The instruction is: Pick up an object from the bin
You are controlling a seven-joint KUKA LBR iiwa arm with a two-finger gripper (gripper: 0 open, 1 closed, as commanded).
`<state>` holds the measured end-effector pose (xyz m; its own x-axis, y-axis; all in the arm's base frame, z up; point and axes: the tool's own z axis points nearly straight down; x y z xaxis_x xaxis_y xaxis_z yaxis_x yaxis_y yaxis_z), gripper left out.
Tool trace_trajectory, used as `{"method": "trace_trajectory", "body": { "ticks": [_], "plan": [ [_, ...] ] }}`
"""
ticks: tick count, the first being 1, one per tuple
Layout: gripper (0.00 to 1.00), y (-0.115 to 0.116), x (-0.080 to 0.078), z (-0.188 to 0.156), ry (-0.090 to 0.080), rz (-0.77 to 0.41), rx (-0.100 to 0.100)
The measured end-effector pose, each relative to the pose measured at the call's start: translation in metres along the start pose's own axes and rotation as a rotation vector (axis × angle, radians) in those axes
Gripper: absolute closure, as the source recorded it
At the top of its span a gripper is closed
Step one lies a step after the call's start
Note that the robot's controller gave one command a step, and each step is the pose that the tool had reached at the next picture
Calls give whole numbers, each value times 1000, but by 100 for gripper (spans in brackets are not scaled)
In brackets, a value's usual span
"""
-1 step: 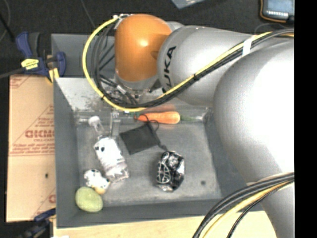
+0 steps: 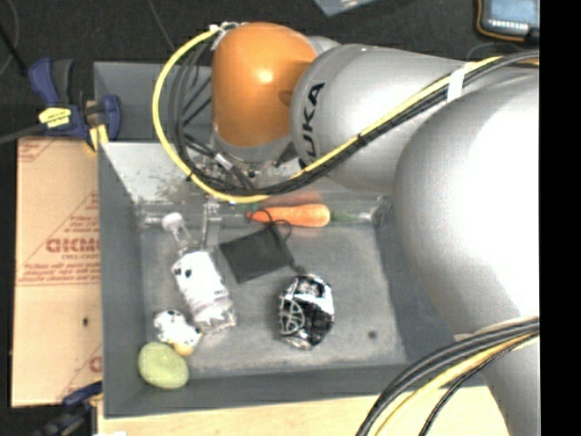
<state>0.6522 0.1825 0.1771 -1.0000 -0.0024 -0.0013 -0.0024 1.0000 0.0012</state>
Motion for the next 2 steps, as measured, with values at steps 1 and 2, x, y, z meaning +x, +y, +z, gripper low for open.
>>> {"method": "trace_trajectory", "body": {
  "ticks": [1, 2],
  "plan": [
    [0, -34, 24, 16, -1, 48, -1],
    [0, -56, 34, 7, 1, 139, 0]
  ]
}}
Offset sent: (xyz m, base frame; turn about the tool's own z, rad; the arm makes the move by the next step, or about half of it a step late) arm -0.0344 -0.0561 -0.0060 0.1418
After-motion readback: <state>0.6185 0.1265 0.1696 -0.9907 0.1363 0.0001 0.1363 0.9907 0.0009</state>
